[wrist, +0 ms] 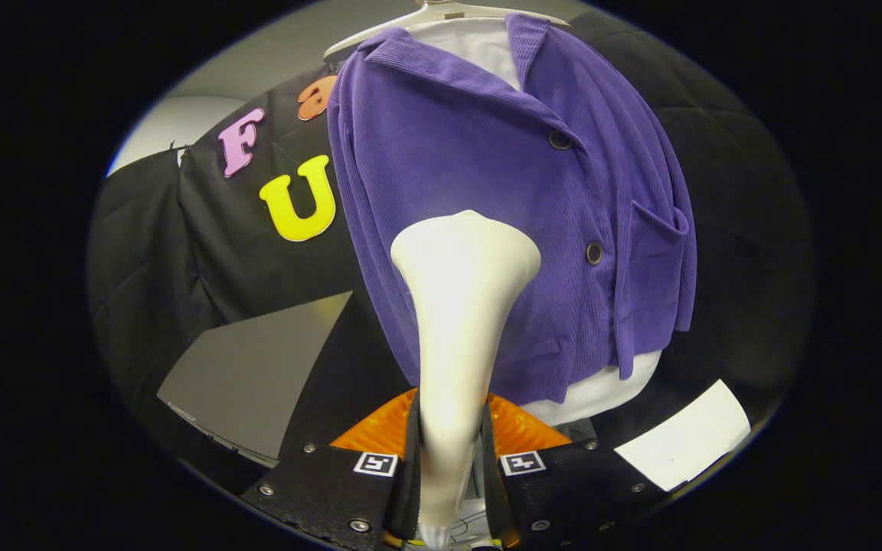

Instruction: Iron the clothes twice with a garment steamer, once on the left side and once on the right side.

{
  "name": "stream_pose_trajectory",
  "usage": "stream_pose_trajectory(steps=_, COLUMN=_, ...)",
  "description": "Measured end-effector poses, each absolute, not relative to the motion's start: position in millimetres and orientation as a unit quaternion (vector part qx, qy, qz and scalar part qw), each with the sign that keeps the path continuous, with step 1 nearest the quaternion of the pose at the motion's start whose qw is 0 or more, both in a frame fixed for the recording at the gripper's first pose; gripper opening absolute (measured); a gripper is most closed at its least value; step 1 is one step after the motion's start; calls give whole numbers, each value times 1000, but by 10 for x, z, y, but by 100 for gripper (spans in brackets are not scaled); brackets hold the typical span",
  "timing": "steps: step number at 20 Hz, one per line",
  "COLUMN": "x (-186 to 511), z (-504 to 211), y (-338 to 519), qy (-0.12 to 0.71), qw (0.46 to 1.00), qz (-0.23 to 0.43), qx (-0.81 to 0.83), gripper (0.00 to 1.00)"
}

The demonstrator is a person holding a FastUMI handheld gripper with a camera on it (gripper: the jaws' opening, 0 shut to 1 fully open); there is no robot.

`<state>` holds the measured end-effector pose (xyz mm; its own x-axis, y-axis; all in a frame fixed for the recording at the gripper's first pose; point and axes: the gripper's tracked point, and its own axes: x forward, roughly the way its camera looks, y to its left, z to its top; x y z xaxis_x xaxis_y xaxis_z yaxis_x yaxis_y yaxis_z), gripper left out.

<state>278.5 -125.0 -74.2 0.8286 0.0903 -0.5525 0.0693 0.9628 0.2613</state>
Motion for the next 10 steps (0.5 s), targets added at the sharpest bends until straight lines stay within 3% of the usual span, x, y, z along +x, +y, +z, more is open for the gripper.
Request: stream_pose_trajectory(steps=10, x=2592, z=-1615, y=-1238, qy=366, qw=920, qz=-8, qx=143, gripper=34)
